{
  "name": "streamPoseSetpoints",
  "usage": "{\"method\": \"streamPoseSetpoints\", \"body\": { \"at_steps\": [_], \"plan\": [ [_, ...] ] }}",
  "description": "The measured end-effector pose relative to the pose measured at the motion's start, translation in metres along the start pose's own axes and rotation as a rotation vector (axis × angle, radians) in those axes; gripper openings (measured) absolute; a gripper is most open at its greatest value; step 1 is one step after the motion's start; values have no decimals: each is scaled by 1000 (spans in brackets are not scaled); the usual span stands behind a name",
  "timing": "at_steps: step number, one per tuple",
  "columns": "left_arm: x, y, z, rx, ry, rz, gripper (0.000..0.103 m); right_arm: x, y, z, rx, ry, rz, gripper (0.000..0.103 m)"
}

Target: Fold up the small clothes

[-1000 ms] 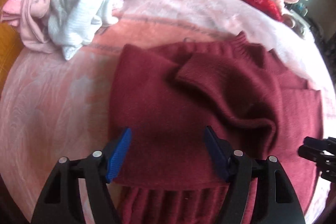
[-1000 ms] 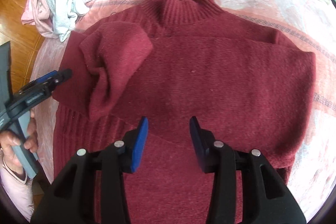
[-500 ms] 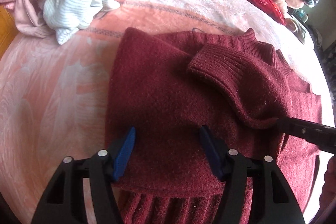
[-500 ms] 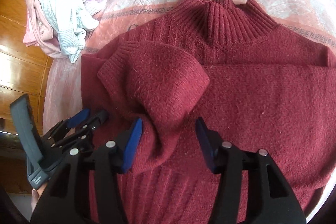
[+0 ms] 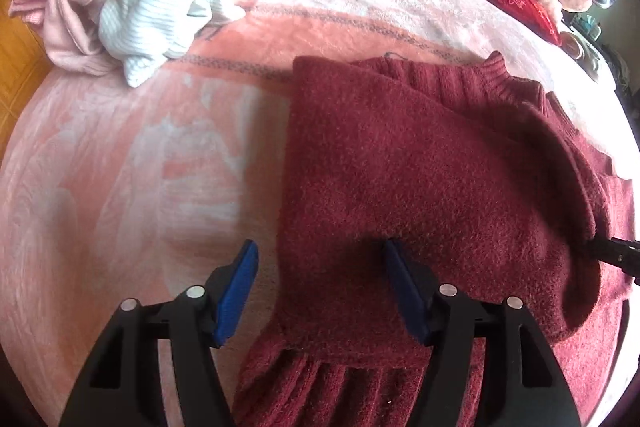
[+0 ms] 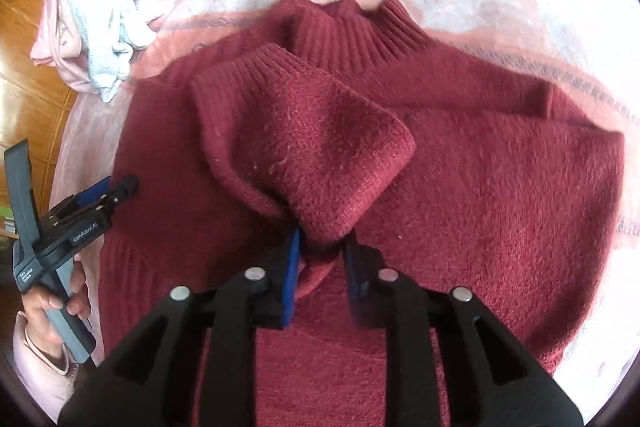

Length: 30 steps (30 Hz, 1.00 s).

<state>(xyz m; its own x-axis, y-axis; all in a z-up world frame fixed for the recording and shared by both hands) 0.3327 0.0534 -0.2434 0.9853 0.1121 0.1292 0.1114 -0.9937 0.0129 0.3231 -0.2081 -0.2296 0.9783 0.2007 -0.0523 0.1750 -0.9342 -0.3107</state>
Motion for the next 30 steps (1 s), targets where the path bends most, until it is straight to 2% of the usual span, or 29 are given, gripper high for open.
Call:
{"method": "streamPoseSetpoints", "body": {
  "at_steps": [2,5,7,10,15,17,18,19,21,24,26,30],
  "plan": [
    [2,0,-1,1,-7,1,68,1,3,-13,-19,13,6,42],
    [6,-1,-8,-38,-6,-20,67,9,-9,-44,-103,110,-50,42],
    [8,-1,-13,-56,0,-29,67,11,-24,-52,-115,136,-84,42],
    [6,5,-14,-44,-5,-3,67,17,-55,-44,-74,120,-123,40],
    [1,14,-7,-33,-22,38,67,34,-85,-1,-104,37,-123,35],
    [1,14,-6,-50,-26,34,67,36,-83,12,-134,13,-104,30],
    [1,12,-5,-68,-31,22,67,35,-81,16,-142,6,-97,17],
    [2,11,-4,-86,-36,8,68,34,-76,17,-147,4,-87,11],
    [3,8,-3,-134,-33,-34,67,35,-72,15,-102,12,-70,6],
    [7,7,-3,-163,-12,-75,67,30,-63,-2,-62,51,-49,5],
    [8,8,-2,-155,-16,-80,67,21,-54,-17,-22,82,-40,5],
    [9,9,1,-143,-15,-73,68,-8,-10,-46,16,127,38,6]
  ]
}}
Point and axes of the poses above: each gripper's, at about its wrist camera, not at the fingertips, and z roughly the way its jaws point, y to its right, x to its top, the point moved 10 cm from there along z, roughly the way its jaws point, and after that the axes turned 15 degrees about -y, right-handed, at the moved point
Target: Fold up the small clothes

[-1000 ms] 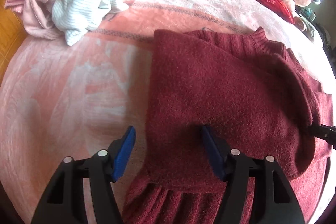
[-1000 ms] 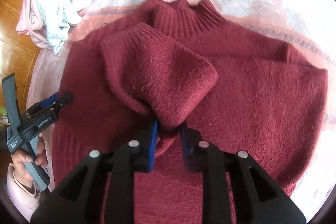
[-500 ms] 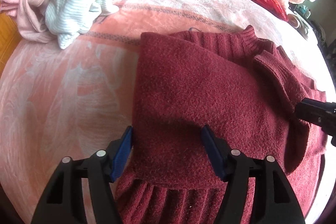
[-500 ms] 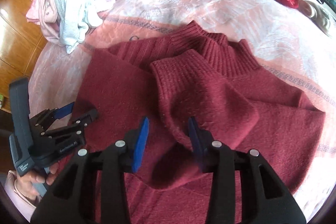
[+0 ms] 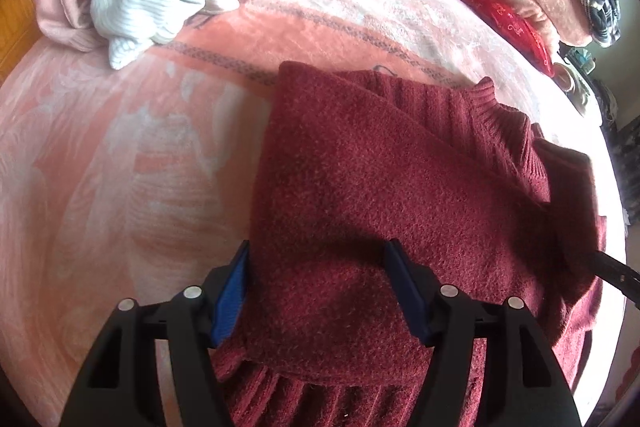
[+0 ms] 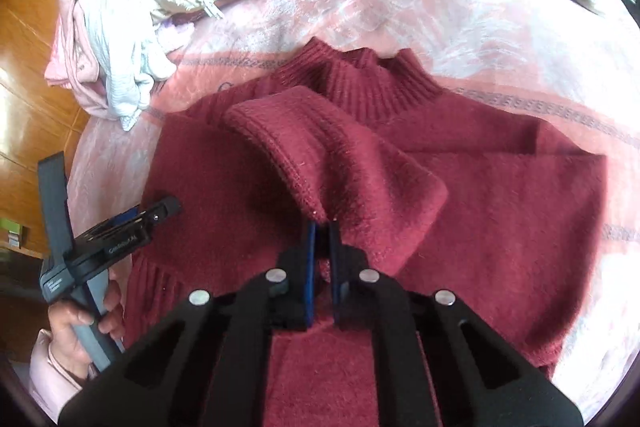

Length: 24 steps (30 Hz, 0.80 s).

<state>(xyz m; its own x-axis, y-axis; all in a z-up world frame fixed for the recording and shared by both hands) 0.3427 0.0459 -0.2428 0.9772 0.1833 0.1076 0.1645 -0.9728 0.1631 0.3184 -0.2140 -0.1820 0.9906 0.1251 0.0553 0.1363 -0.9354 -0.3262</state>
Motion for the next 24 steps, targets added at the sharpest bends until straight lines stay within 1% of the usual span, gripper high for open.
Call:
{"method": "streamPoseSetpoints", "body": {
  "at_steps": [1,2,3,5,6,8,9,10,11,12,13,14,15,18,19,20,21,24],
  "plan": [
    [0,-1,1,-3,-1,-3,68,-8,14,-4,-4,-3,27,6],
    [0,-1,1,-4,-2,-7,69,-17,31,-7,-29,-15,43,10],
    [0,-1,2,-1,-1,-9,69,-27,47,-8,-72,-34,48,15],
    [0,0,1,17,5,-5,69,-46,82,-11,-144,-55,95,15],
    [-1,1,1,31,11,1,69,-54,97,-13,-148,-61,127,15],
    [-1,4,-1,57,21,11,68,-58,121,-18,-106,-48,189,15],
    [-1,4,-2,66,25,15,68,-57,132,-24,-83,-24,227,17],
    [-1,5,-3,73,27,17,68,-54,137,-28,-57,-5,243,21],
    [0,5,-4,77,29,13,68,-50,139,-31,-24,7,242,36],
    [1,4,-4,76,32,5,68,-44,138,-33,4,14,234,47],
    [1,4,-5,75,34,-1,68,-39,140,-34,15,27,236,47],
    [2,4,-5,76,36,-6,68,-34,142,-34,14,40,236,47],
    [2,3,-5,80,39,-9,68,-29,142,-31,8,35,223,47],
    [5,2,-8,101,63,-13,68,-19,149,-19,-12,-3,200,47],
    [6,2,-9,112,74,-15,68,-18,148,-15,-15,-13,194,43],
    [7,1,-11,124,88,-16,68,-18,147,-9,-23,-30,182,34],
    [7,1,-12,133,96,-16,68,-19,152,-5,-46,-44,177,23],
    [7,3,-9,141,88,-7,69,-19,146,-7,-95,-29,118,19]
  ]
}}
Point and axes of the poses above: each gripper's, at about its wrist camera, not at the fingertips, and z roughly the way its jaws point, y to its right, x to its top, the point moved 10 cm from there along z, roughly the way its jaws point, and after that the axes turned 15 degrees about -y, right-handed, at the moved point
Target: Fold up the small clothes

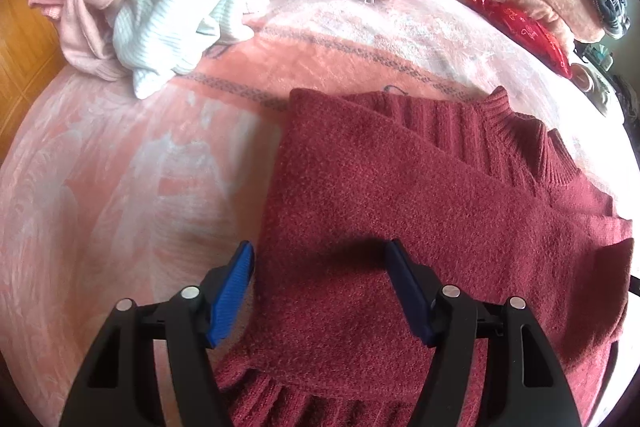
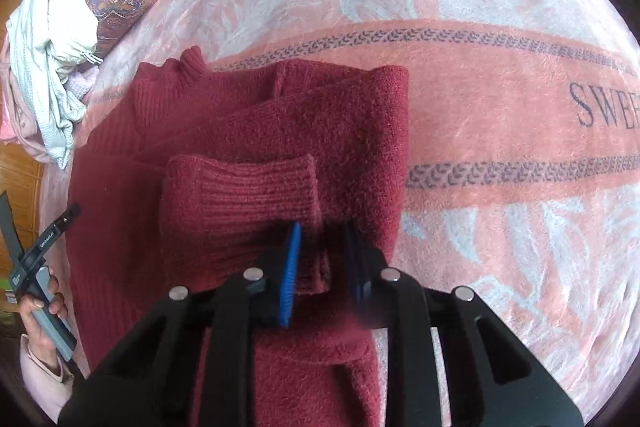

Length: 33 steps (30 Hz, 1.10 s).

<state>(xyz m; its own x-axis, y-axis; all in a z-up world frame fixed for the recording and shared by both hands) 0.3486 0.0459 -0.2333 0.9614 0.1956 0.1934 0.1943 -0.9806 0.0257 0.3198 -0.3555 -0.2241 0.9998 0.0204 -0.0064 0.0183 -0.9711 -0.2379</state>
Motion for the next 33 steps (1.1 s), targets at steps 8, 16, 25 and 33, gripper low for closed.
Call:
{"method": "streamPoseSetpoints", "body": {
  "at_steps": [8,16,25,33],
  "plan": [
    [-1,-1,4,21,3,6,74,-4,-8,13,-18,-44,-12,36],
    [-3,1,2,9,-25,51,73,-13,0,-23,-21,21,0,5],
    [-10,10,12,92,-3,167,81,-23,20,11,-139,-55,45,5],
    [-35,-5,-11,-31,-85,199,80,-58,13,-31,-72,-11,7,19]
  ]
}}
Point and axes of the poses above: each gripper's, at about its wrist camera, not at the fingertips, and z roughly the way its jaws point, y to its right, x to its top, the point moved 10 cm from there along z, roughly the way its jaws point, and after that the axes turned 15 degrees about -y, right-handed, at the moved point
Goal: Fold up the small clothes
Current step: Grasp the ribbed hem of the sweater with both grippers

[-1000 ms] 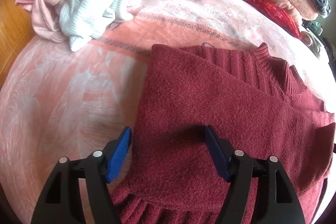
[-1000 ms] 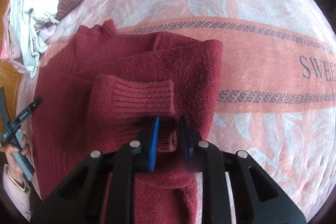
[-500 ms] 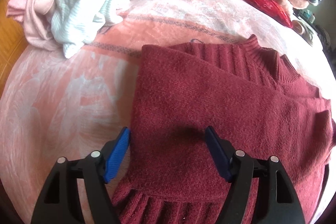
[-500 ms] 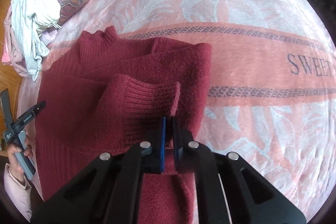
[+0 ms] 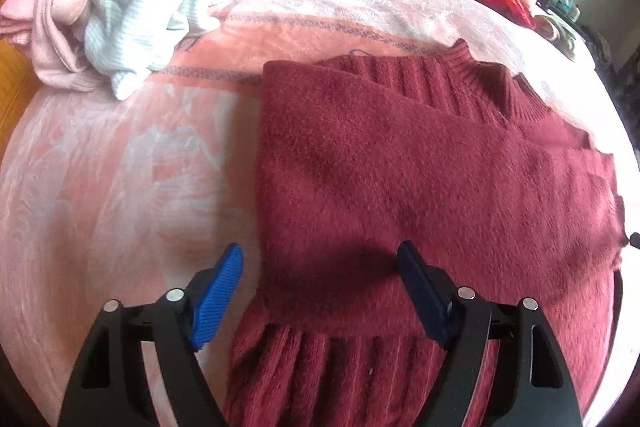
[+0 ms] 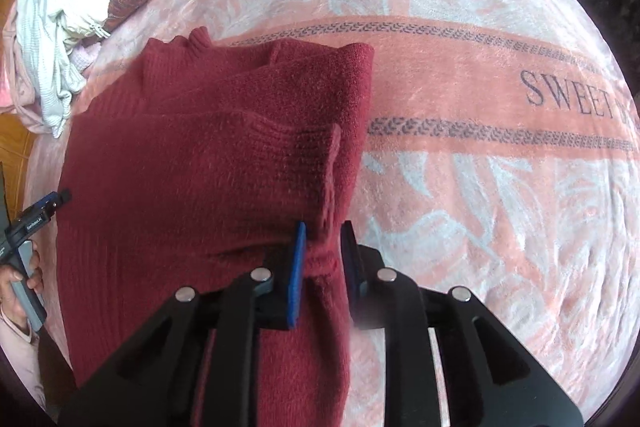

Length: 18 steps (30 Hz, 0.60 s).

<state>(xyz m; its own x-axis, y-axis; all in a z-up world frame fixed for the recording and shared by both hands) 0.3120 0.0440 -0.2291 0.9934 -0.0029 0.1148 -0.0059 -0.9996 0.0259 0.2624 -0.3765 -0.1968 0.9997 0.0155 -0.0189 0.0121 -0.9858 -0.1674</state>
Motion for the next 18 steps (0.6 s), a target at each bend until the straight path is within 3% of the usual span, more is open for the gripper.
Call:
{"method": "streamPoseSetpoints", "body": {
  "at_steps": [5,10,14,18],
  "plan": [
    [-76,-21,-29,-6,-52,122,84,-81,-7,-15,45,-37,-46,23],
    [-166,-46,-31,-36,-170,94,86,-178,-12,-10,105,-95,-63,24],
    [-232,-64,-29,-68,-226,50,86,-241,-10,-7,87,-85,-73,53],
    [-274,-69,-19,-102,-250,56,86,-290,-21,10,171,-152,-31,53]
  ]
}}
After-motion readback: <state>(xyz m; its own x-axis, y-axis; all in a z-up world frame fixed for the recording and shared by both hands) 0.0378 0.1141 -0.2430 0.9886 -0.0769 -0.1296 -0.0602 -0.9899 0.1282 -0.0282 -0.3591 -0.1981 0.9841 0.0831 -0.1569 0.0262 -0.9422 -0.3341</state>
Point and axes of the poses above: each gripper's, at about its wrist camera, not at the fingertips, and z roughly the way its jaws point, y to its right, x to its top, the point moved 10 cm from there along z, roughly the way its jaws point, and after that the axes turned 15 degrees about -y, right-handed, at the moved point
